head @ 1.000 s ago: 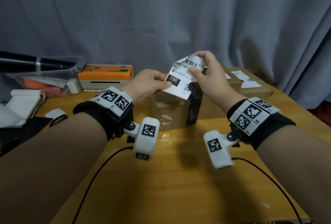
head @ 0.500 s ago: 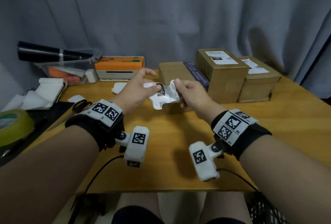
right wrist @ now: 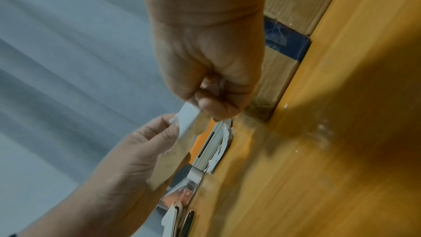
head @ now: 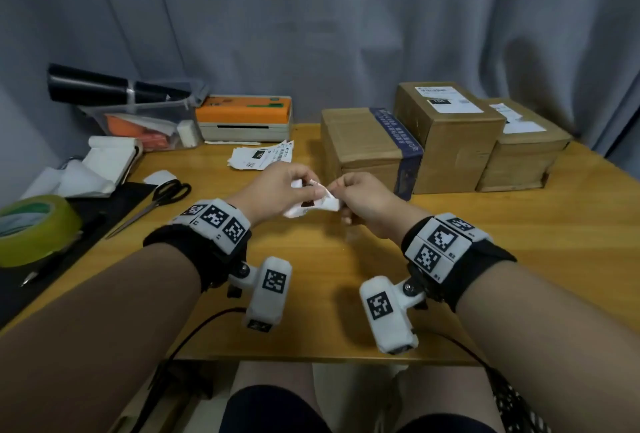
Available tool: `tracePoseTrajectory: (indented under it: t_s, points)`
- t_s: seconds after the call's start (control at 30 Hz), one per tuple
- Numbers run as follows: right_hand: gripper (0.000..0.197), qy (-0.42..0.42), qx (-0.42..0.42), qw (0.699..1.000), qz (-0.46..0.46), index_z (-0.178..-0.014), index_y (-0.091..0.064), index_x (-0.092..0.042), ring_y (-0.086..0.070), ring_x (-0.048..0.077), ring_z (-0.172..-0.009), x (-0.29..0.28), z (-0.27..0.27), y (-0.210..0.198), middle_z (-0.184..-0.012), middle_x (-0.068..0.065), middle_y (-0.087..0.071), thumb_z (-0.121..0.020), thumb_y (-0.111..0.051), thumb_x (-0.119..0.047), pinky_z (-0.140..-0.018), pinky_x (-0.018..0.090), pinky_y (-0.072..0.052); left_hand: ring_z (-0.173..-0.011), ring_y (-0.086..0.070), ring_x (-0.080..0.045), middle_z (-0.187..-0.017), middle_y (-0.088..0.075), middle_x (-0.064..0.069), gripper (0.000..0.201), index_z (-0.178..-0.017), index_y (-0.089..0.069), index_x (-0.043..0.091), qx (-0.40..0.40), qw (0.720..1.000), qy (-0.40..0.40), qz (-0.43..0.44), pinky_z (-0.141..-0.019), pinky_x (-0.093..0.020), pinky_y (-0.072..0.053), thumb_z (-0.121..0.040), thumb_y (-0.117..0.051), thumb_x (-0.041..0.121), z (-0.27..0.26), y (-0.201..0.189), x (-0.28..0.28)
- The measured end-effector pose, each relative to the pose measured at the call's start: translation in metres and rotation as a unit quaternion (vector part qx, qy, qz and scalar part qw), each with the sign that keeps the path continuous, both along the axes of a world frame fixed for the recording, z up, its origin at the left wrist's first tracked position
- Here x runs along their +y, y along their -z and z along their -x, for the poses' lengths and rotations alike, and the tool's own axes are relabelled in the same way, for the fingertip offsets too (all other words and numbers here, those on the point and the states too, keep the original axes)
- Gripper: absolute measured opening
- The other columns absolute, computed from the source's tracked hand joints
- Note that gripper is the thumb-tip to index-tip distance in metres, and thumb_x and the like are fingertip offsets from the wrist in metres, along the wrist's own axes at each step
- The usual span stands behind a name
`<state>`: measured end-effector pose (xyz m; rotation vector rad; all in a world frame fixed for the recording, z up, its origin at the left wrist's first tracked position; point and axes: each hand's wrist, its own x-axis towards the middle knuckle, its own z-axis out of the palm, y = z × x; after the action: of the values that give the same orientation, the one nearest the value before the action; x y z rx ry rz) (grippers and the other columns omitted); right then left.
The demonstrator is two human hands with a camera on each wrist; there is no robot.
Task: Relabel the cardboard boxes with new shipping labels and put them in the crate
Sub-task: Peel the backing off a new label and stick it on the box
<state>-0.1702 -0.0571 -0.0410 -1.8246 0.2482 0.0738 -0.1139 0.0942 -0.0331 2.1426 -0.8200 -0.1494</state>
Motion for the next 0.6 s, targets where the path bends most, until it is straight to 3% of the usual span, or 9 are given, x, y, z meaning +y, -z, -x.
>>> tracePoseTrajectory:
  t_s: [0.07, 0.13, 0.23, 0.33, 0.4, 0.47, 0.53, 0.6]
  points:
    - [0.022, -0.011, -0.003, 1.000, 0.023, -0.094, -0.053, -0.008, -0.043, 0.015, -0.046, 0.004, -0.003, -0.005, -0.073, 0.008, -0.049, -0.098, -0.046, -0.029, -0.040, 0.022, -0.041, -0.054, -0.048, -0.002, -0.069, -0.055, -0.001, 0.026, -0.083, -0.063, 0.000, -0.002, 0.999, -0.032, -0.037, -0.055, -0.015, -0.037, -0.089, -0.063, 0.025, -0.011, 0.004, 0.005]
    - [0.033, -0.013, -0.003, 0.998, 0.057, -0.103, -0.054, -0.003, -0.046, 0.014, -0.046, 0.006, -0.006, -0.008, -0.084, 0.010, -0.051, -0.098, -0.045, -0.035, -0.037, 0.021, -0.044, -0.061, -0.043, -0.013, -0.068, -0.047, -0.004, 0.030, -0.083, -0.058, -0.001, -0.014, 0.993, -0.080, -0.085, -0.057, -0.026, -0.034, -0.092, -0.057, 0.027, -0.023, 0.010, 0.014]
    - [0.035, -0.019, -0.004, 0.997, 0.077, -0.110, -0.054, 0.002, -0.048, 0.014, -0.046, 0.006, -0.013, -0.012, -0.087, 0.013, -0.055, -0.098, -0.047, -0.030, -0.038, 0.022, -0.047, -0.065, -0.045, -0.015, -0.069, -0.048, 0.000, 0.027, -0.090, -0.058, 0.003, -0.010, 0.981, -0.119, -0.150, -0.060, -0.029, -0.034, -0.097, -0.049, 0.028, -0.034, 0.020, 0.026]
    - [0.031, -0.047, -0.002, 0.995, 0.091, -0.110, -0.055, 0.005, -0.047, 0.015, -0.047, 0.009, -0.019, -0.017, -0.089, 0.013, -0.060, -0.097, -0.049, -0.023, -0.039, 0.022, -0.049, -0.081, -0.051, -0.021, -0.080, -0.054, -0.001, 0.031, -0.093, -0.055, 0.008, -0.016, 0.959, -0.122, -0.255, -0.074, -0.032, -0.039, -0.101, -0.036, 0.032, -0.038, 0.033, 0.034]
    - [0.029, -0.064, -0.012, 0.991, 0.116, -0.109, -0.056, 0.005, -0.047, 0.015, -0.047, 0.012, -0.022, -0.021, -0.090, 0.013, -0.062, -0.097, -0.049, -0.021, -0.041, 0.023, -0.049, -0.097, -0.054, -0.028, -0.099, -0.059, -0.009, 0.038, -0.102, -0.054, 0.007, -0.019, 0.932, -0.114, -0.343, -0.090, -0.039, -0.041, -0.102, -0.028, 0.034, -0.041, 0.039, 0.035]
    - [0.025, -0.077, -0.036, 0.984, 0.157, -0.105, -0.058, 0.001, -0.049, 0.016, -0.047, 0.016, -0.028, -0.028, -0.087, 0.012, -0.064, -0.097, -0.048, -0.021, -0.042, 0.025, -0.049, -0.112, -0.051, -0.031, -0.119, -0.056, -0.014, 0.042, -0.117, -0.052, 0.006, -0.014, 0.906, -0.115, -0.408, -0.096, -0.042, -0.040, -0.101, -0.029, 0.037, -0.045, 0.037, 0.037]
    - [0.021, -0.079, -0.069, 0.975, 0.196, -0.101, -0.060, -0.003, -0.050, 0.016, -0.045, 0.018, -0.034, -0.037, -0.088, 0.011, -0.067, -0.097, -0.048, -0.021, -0.039, 0.022, -0.048, -0.118, -0.047, -0.031, -0.125, -0.053, -0.012, 0.044, -0.124, -0.051, 0.009, -0.026, 0.889, -0.120, -0.441, -0.094, -0.039, -0.039, -0.098, -0.038, 0.042, -0.050, 0.028, 0.040]
    - [0.019, -0.069, -0.107, 0.967, 0.223, -0.097, -0.060, -0.006, -0.050, 0.014, -0.043, 0.017, -0.041, -0.046, -0.086, 0.010, -0.068, -0.097, -0.048, -0.021, -0.038, 0.020, -0.045, -0.119, -0.046, -0.029, -0.125, -0.054, -0.010, 0.043, -0.124, -0.052, 0.012, -0.040, 0.891, -0.126, -0.435, -0.095, -0.037, -0.040, -0.095, -0.044, 0.042, -0.056, 0.017, 0.042]
